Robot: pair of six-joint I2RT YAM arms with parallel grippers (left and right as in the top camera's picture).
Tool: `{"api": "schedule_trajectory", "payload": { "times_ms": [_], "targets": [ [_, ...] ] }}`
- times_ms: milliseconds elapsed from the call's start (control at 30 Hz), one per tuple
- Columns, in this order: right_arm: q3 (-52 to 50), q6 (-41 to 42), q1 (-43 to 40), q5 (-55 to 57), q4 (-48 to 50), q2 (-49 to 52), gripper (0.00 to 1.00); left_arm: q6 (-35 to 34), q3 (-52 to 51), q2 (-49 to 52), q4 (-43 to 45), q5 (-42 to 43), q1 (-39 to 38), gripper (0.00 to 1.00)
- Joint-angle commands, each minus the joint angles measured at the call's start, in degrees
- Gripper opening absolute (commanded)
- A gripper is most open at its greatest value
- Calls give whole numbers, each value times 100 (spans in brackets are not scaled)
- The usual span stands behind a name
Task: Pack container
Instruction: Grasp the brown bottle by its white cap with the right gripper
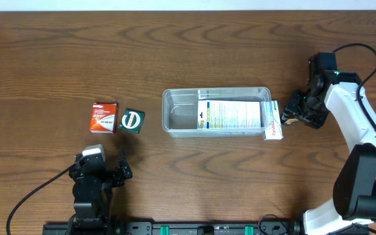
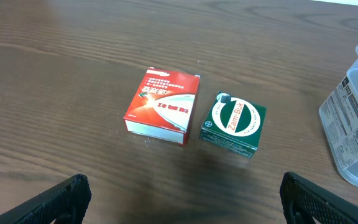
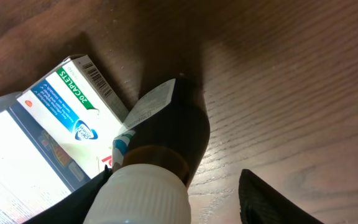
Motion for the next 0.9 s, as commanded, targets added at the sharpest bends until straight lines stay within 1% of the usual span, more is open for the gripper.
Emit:
{"api": "schedule_trajectory", "payload": {
  "times_ms": [0, 167, 267, 300, 367, 500, 633, 733, 767, 867],
  "targets": [
    [-42, 494, -44, -37, -4, 4, 59, 52, -39, -35, -4, -9, 28, 98],
    [-42, 118, -37, -35, 293, 4, 59, 52, -39, -35, -4, -9, 28, 98],
    [-42, 118, -37, -35, 295, 4, 54, 52, -39, -35, -4, -9, 28, 98],
    [-42, 118, -37, -35, 291, 4, 48, 55, -39, -35, -4, -9, 28, 98],
    [-42, 118, -37, -37, 282, 4, 43, 52, -39, -35, -4, -9, 28, 98],
    [-42, -133, -37, -35, 225, 4, 39, 52, -39, -35, -4, -9, 28, 98],
    [-42, -337, -37, -31, 225, 2, 41, 52, -39, -35, -4, -9, 28, 98],
    [-35, -461, -37, 48, 245, 0, 53, 55, -39, -35, -4, -9, 28, 98],
    [-35, -529, -37, 48, 247, 0, 55, 52, -39, -35, -4, -9, 28, 98],
    [-33, -713, -37, 48, 254, -11, 56, 52, -39, -35, -4, -9, 28, 98]
  ]
}}
